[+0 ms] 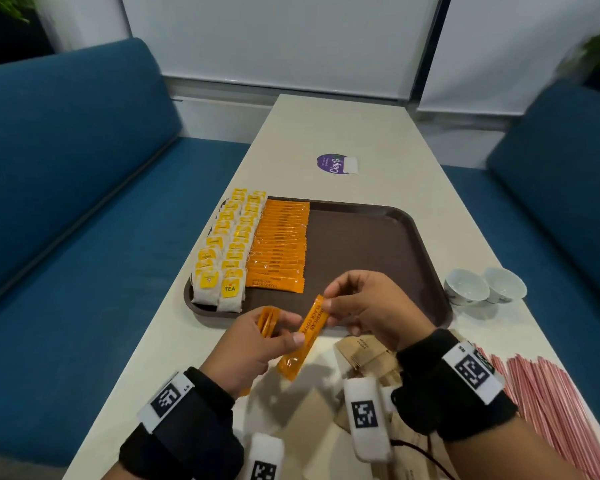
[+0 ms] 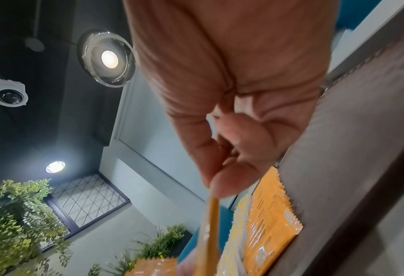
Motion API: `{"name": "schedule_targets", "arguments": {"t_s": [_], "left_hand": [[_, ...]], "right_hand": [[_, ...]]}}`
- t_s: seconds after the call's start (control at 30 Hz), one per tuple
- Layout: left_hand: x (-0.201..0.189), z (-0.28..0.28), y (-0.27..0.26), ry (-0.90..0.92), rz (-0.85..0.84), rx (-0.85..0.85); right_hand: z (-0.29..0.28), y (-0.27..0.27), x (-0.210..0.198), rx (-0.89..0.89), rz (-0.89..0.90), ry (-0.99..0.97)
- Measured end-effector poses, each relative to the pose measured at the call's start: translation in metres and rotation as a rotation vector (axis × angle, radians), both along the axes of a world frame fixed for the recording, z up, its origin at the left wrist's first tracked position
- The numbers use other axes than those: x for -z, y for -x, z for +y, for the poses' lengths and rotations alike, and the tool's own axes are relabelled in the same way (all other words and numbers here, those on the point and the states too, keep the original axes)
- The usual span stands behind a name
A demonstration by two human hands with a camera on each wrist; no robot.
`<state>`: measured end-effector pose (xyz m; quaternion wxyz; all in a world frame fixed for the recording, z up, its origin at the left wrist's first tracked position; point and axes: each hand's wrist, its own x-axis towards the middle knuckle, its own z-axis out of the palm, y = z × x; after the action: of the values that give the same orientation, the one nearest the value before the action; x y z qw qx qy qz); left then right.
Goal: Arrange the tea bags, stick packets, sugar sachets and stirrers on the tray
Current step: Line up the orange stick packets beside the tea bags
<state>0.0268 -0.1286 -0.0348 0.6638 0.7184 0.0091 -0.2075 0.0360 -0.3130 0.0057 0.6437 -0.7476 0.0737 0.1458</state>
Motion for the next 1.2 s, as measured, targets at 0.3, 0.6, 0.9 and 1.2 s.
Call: {"name": "schedule_targets", "arguments": {"t_s": [0.3,0.6,0.9,1.2], "left_hand": [[-0.001,0.010,-0.010,-0.004,-0.005,-0.084],[0.001,0.006,-0.006,0.007,0.042,0.063],[0.004,0.017,-0.021,0.136,0.074,-0.190],[0.010,0.043,-0.029,0.316,0.277,-0.349]], "right_hand": [[-0.008,0.003,0.007,0.087,-0.035,-0.155],[0.025,-0.005,0.017,0.094,-0.070,-0.212],[0.052,-0.004,0.031,-0.063,0.034,-0.096],[0.025,-0.065,0.019,-0.071,0.138,0.449]]}}
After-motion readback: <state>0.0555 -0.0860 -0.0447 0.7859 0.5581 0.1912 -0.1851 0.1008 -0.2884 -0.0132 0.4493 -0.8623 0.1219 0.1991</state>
